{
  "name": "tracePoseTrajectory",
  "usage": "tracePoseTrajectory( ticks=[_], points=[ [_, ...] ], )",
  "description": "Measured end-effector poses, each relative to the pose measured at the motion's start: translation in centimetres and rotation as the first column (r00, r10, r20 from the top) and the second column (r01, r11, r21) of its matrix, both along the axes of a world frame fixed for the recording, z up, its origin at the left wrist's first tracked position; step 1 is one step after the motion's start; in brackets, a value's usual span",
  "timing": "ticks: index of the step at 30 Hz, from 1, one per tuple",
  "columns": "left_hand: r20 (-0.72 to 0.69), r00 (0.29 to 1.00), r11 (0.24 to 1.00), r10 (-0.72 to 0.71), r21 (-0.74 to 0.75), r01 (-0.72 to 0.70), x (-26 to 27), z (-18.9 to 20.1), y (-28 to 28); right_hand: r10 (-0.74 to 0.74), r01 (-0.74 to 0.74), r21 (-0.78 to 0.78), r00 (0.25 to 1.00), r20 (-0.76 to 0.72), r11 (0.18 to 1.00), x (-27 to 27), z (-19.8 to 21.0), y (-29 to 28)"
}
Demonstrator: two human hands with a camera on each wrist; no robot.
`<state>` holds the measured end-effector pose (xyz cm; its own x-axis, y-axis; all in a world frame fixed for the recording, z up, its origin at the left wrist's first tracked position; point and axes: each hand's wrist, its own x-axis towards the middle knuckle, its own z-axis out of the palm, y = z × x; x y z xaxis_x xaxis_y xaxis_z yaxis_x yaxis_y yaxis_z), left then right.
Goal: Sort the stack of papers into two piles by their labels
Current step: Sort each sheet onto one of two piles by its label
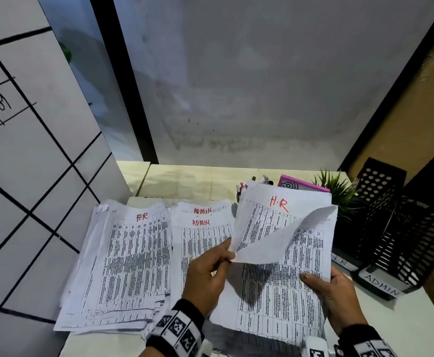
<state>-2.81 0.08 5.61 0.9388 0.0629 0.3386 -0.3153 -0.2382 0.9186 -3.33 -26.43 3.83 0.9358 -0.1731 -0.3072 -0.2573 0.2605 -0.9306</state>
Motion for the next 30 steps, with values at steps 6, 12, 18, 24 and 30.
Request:
tracePoseTrajectory(
  ticks=[6, 12, 18, 24, 30],
  points=[
    [0.055, 0.998, 0.992, 0.030, 0.121, -0.037, 0.3, -0.3, 0.2, -0.009, 0.009, 0.023, 1.000, -0.012, 1.000, 0.0, 0.4, 0.2],
    [0.065, 0.994, 0.979, 0.084, 0.183, -0.095, 1.3, 0.0, -0.1, -0.014, 0.014, 0.016, 1.000, -0.012, 1.000, 0.0, 0.5, 0.4],
    [0.069, 0.997, 0.999, -0.022, 0.051, 0.018, 0.4, 1.1, -0.7, -0.016, 0.016, 0.003, 0.999, -0.030, 1.000, -0.1, 0.4, 0.2],
    [0.019, 0.999, 1.000, -0.028, 0.010, 0.028, -0.1, 1.4, -0.7, -0.026, 0.026, -0.015, 0.999, -0.031, 1.000, 0.0, 0.6, 0.6],
    [-0.238, 0.958, 0.967, 0.160, -0.155, -0.201, 1.3, 0.8, 2.3, -0.047, 0.049, 0.022, 0.997, -0.067, 0.999, -0.1, 0.9, 0.6]
  ],
)
